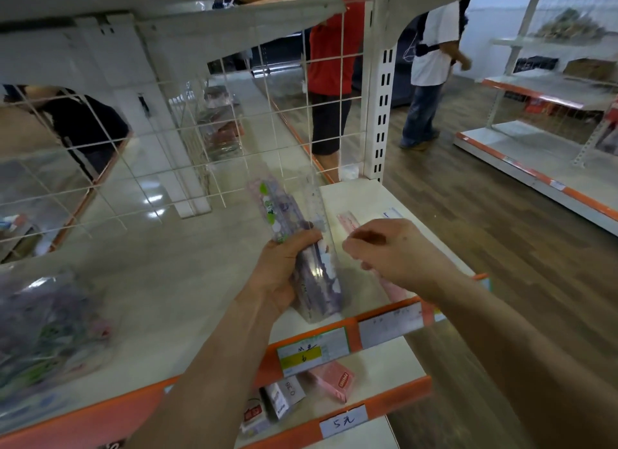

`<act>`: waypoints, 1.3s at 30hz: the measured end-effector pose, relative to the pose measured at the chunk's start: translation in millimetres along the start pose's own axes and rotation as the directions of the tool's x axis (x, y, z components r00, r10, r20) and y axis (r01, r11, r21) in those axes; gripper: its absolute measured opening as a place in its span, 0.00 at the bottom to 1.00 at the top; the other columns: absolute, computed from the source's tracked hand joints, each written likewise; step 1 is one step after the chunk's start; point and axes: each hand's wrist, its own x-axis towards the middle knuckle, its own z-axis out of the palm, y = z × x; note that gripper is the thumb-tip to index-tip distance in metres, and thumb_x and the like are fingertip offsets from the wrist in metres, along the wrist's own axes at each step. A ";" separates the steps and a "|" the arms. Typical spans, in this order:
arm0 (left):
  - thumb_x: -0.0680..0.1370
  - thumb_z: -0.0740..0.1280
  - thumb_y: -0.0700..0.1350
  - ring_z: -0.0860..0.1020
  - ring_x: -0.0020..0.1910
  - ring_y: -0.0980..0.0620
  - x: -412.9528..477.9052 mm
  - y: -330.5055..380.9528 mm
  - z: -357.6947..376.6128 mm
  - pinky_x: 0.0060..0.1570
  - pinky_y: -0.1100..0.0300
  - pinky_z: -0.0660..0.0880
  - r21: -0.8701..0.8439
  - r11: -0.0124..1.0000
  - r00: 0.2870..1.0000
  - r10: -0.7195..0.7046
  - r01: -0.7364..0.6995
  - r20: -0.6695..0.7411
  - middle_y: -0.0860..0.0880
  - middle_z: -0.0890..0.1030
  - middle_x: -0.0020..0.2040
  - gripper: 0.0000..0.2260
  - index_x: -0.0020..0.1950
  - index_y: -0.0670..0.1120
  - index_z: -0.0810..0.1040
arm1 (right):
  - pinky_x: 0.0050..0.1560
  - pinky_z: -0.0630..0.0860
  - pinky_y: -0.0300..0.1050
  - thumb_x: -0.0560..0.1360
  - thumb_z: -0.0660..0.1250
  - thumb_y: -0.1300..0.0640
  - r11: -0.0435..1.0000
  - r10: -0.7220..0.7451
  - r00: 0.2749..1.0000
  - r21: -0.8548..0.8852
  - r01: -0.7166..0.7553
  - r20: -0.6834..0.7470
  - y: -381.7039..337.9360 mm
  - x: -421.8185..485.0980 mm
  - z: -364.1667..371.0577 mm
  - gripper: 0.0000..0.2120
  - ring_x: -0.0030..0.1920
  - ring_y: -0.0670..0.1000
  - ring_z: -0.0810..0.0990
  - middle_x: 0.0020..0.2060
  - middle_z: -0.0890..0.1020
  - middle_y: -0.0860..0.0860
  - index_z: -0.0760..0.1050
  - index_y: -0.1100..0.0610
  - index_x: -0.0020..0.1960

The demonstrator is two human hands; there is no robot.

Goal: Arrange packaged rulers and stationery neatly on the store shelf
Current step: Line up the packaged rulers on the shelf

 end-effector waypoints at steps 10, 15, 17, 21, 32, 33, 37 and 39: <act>0.76 0.66 0.38 0.79 0.29 0.51 -8.1 6.7 -7.7 0.32 0.60 0.79 -0.065 0.997 0.997 0.045 -0.049 -0.057 0.45 0.82 0.34 0.02 0.43 0.42 0.76 | 0.32 0.70 0.30 0.72 0.67 0.60 0.919 -0.058 0.998 0.389 0.065 -0.029 7.7 4.4 31.8 0.03 0.31 0.40 0.76 0.30 0.80 0.46 0.76 0.55 0.39; 0.77 0.63 0.35 0.78 0.30 0.48 -9.4 4.6 -7.6 0.31 0.58 0.78 -0.135 0.979 0.984 0.138 -0.153 -0.113 0.43 0.79 0.35 0.07 0.40 0.42 0.75 | 0.45 0.79 0.55 0.71 0.67 0.63 0.877 -0.125 0.991 0.462 0.132 -0.046 18.3 2.3 34.3 0.08 0.40 0.57 0.81 0.36 0.79 0.58 0.69 0.55 0.38; 0.77 0.63 0.35 0.77 0.27 0.49 -9.0 3.1 -4.6 0.29 0.59 0.76 -0.111 0.978 0.979 0.165 -0.178 -0.120 0.43 0.78 0.34 0.07 0.39 0.42 0.75 | 0.43 0.77 0.52 0.71 0.67 0.64 0.862 -0.130 0.989 0.485 0.149 -0.073 20.8 3.7 35.3 0.07 0.36 0.55 0.78 0.35 0.76 0.58 0.69 0.56 0.39; 0.73 0.68 0.39 0.74 0.25 0.50 -9.6 3.3 -0.4 0.27 0.60 0.74 -0.087 0.982 0.983 0.163 -0.170 -0.086 0.43 0.80 0.35 0.04 0.38 0.42 0.79 | 0.38 0.70 0.28 0.72 0.70 0.59 0.894 -0.180 0.974 0.389 0.221 -0.140 20.2 1.2 40.7 0.06 0.36 0.42 0.75 0.35 0.77 0.48 0.73 0.52 0.42; 0.76 0.67 0.37 0.76 0.25 0.52 1.0 1.0 -6.7 0.27 0.61 0.76 -0.110 0.989 0.992 0.088 -0.099 -0.095 0.45 0.77 0.34 0.04 0.41 0.41 0.76 | 0.47 0.77 0.41 0.73 0.69 0.59 0.969 -0.081 0.989 0.222 0.107 -0.124 16.6 1.8 37.4 0.12 0.41 0.46 0.81 0.39 0.84 0.48 0.77 0.52 0.56; 0.76 0.67 0.38 0.76 0.25 0.52 1.5 1.0 -7.6 0.28 0.61 0.76 -0.132 0.986 0.991 0.093 -0.105 -0.097 0.45 0.76 0.34 0.04 0.41 0.41 0.76 | 0.49 0.77 0.40 0.72 0.70 0.58 0.973 -0.041 0.997 0.223 0.054 -0.063 16.6 3.7 31.0 0.13 0.43 0.45 0.81 0.41 0.84 0.47 0.77 0.51 0.57; 0.76 0.66 0.38 0.76 0.25 0.53 1.8 1.8 -10.9 0.28 0.62 0.76 -0.199 0.975 0.993 0.083 -0.098 -0.083 0.47 0.75 0.32 0.04 0.41 0.42 0.75 | 0.55 0.75 0.39 0.71 0.71 0.58 0.999 0.034 0.995 -0.013 -0.033 0.089 17.5 14.4 9.9 0.14 0.52 0.47 0.79 0.50 0.83 0.48 0.80 0.52 0.56; 0.76 0.66 0.38 0.76 0.25 0.53 2.2 1.7 -11.5 0.28 0.62 0.76 -0.202 0.976 0.996 0.073 -0.083 -0.054 0.48 0.76 0.31 0.04 0.41 0.43 0.76 | 0.56 0.75 0.41 0.71 0.71 0.58 0.997 0.064 0.992 -0.061 -0.057 0.106 20.1 17.3 6.9 0.14 0.53 0.48 0.79 0.53 0.82 0.49 0.80 0.53 0.57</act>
